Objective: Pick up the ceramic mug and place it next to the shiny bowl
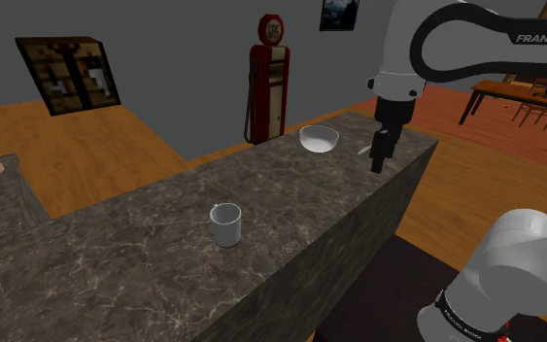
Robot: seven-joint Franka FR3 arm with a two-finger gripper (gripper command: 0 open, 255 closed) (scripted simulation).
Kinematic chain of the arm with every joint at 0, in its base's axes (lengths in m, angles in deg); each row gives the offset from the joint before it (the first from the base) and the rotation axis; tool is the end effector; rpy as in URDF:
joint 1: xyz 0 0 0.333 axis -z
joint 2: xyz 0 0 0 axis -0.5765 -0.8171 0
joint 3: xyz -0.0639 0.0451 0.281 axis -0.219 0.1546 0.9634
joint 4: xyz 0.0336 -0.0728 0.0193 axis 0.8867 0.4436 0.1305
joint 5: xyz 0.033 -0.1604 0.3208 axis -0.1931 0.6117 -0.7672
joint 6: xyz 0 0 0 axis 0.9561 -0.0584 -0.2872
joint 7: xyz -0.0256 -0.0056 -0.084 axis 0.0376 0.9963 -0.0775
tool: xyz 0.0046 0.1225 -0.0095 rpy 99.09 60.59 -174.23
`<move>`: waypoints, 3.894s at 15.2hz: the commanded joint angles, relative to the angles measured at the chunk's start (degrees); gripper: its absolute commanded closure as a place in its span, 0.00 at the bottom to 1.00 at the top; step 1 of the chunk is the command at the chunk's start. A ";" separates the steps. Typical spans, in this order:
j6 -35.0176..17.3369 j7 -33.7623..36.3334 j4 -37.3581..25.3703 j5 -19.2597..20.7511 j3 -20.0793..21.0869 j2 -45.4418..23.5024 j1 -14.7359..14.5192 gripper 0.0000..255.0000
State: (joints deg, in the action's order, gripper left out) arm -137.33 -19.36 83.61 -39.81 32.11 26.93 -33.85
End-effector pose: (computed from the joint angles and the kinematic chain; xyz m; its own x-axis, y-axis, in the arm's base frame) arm 0.2955 0.0145 0.5301 0.9865 0.1339 -0.0943 0.1343 -0.9909 -0.0020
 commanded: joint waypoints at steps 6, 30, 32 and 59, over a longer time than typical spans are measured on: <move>-6.19 3.18 -2.14 -1.86 4.31 -8.23 -1.82 0.00; -19.43 21.59 -35.91 9.37 18.89 -57.81 -10.67 0.00; -18.74 22.85 -40.75 11.26 19.01 -62.50 -12.38 0.00; -22.25 24.87 -45.21 14.77 18.34 -71.33 -15.32 1.00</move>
State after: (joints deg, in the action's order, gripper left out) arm -159.58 5.51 38.40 -25.04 50.45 -44.40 -49.17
